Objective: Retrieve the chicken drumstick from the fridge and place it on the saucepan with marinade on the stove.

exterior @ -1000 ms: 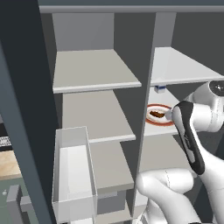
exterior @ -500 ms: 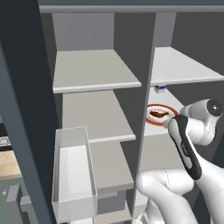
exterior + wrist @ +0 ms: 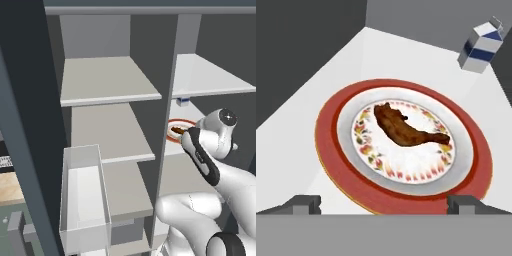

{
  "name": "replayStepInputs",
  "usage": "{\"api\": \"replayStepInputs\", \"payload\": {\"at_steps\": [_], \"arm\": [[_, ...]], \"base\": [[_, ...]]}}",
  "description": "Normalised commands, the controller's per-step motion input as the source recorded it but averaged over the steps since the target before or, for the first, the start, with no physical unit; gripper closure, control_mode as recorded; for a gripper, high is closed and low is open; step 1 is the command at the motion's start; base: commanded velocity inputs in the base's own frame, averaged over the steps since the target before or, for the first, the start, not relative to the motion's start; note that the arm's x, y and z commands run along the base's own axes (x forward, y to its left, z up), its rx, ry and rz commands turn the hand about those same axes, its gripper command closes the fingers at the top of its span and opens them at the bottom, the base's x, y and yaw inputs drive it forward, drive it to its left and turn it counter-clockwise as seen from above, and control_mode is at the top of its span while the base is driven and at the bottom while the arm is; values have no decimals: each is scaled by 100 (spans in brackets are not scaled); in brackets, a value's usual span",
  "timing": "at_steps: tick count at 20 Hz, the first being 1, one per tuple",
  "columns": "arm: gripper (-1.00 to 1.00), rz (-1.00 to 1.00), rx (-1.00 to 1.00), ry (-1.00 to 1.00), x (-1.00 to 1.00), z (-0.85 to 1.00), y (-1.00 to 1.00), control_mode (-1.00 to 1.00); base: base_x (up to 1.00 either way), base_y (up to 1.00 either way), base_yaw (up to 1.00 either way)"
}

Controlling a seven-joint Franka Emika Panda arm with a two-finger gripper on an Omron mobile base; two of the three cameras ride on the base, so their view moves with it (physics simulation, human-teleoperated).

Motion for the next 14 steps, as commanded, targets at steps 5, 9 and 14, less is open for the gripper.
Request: {"api": "replayStepInputs", "payload": {"at_steps": [5, 9, 14], "arm": [[-100, 1, 0, 11, 38, 0, 0, -100], [-100, 5, 0, 0, 29, -2, 0, -100], [-100, 5, 0, -4, 18, -29, 0, -100]], "base": [[0, 0, 0], [0, 0, 0], [0, 0, 0]]}}
